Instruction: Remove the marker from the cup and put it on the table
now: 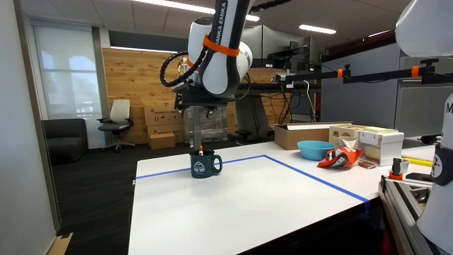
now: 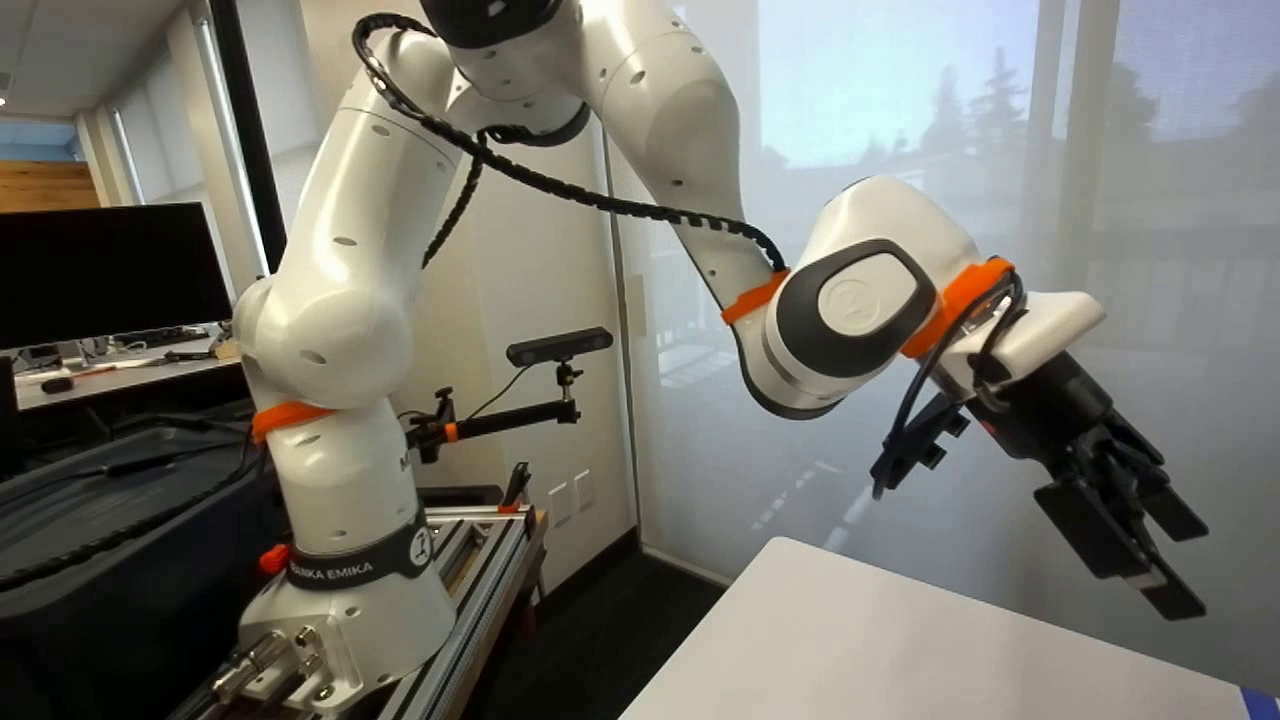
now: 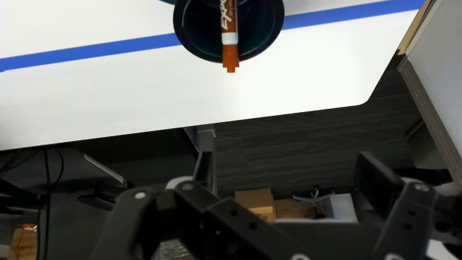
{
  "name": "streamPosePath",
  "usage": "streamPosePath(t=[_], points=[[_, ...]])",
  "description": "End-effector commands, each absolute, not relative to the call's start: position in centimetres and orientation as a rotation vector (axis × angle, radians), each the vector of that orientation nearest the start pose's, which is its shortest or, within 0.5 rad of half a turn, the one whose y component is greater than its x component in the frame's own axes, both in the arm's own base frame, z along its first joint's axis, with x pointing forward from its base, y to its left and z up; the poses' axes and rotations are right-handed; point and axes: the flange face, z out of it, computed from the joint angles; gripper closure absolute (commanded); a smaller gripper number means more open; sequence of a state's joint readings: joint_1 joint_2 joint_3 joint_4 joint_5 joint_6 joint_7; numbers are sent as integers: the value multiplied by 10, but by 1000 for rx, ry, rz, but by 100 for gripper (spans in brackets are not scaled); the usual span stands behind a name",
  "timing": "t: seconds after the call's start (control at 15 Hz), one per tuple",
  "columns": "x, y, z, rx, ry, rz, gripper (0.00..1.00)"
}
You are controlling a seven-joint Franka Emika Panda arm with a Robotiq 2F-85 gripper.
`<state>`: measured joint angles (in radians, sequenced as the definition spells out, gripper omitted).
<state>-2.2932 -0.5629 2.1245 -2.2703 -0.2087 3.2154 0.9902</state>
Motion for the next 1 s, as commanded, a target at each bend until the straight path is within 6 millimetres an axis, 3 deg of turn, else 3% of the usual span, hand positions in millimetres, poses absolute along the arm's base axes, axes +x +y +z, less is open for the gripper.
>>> streamPosePath(t=[0.0, 0.4, 0.47, 0.93], points=[[606, -67, 265, -2918, 1166, -1248, 0], [622, -80, 251, -2909, 1267, -1308, 0], [609, -77, 254, -2904, 1248, -1273, 0], [615, -79, 249, -2912, 1252, -1301, 0]])
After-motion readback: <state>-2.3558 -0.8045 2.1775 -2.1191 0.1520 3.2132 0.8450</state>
